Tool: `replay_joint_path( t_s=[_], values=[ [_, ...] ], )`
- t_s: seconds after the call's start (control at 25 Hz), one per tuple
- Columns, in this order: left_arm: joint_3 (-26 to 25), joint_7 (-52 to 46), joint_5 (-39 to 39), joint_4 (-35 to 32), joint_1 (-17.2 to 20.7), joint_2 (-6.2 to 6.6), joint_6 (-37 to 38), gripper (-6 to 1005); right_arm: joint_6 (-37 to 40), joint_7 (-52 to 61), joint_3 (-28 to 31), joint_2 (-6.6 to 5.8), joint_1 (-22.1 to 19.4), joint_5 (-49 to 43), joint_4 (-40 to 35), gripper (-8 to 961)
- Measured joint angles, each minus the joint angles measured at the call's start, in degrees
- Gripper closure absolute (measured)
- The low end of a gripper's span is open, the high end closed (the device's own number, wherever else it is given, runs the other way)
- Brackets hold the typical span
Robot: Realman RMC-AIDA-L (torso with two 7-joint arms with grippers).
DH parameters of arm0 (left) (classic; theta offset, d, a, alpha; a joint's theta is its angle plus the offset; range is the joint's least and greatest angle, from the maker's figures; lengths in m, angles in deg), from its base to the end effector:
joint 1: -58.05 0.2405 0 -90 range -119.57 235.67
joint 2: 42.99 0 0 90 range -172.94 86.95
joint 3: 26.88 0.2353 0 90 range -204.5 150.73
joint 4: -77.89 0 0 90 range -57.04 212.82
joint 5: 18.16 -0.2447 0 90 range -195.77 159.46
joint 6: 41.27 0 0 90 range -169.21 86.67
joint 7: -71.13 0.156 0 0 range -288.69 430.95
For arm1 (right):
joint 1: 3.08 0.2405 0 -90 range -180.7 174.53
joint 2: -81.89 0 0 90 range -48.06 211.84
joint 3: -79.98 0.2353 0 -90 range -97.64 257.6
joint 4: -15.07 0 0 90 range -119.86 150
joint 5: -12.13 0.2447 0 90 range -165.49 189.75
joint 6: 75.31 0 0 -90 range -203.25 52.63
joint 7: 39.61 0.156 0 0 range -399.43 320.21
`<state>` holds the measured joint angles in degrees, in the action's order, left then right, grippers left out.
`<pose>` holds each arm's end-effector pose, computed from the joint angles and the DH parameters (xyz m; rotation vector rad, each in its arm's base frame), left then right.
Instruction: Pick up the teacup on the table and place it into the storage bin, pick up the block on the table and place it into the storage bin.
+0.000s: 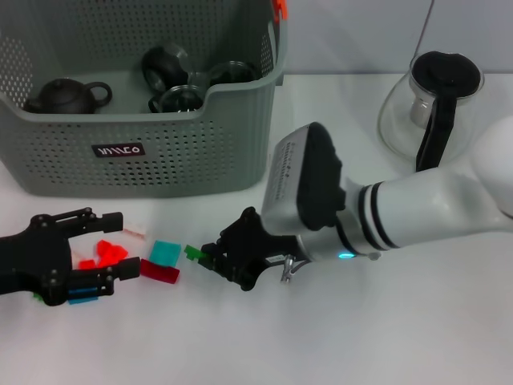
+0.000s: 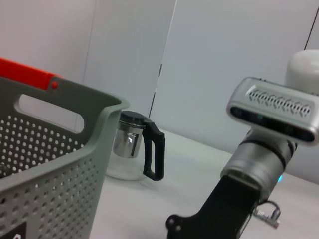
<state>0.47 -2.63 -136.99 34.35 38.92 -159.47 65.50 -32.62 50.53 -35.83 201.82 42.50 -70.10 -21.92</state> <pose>-0.3190 0.2752 0.0630 -2.6799 -0.6207 -0.7688 0.1303 0.3605 -0.1835 -2.9843 0.1525 0.1464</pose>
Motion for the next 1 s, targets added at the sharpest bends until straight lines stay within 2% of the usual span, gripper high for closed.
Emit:
replay_joint_path(
  t_s=[0.36, 0.8, 1.0],
  values=[
    [-0.4, -0.2, 0.0, -0.8, 0.6, 0.47, -0.2, 242, 12.4, 0.3, 15.7, -0.16, -4.7, -8.7, -4.5, 848],
    [-2.2, -0.7, 0.0, -0.9, 0.9, 0.57, -1.0, 247, 32.0, 2.3, 32.8, -0.57, -5.3, -14.6, -10.6, 848],
    [-2.0, -0.9, 0.0, -0.8, 0.9, 0.39, -2.1, 249, 36.0, 5.4, 37.6, 0.09, -3.6, -14.5, -15.8, 847]
  ],
)
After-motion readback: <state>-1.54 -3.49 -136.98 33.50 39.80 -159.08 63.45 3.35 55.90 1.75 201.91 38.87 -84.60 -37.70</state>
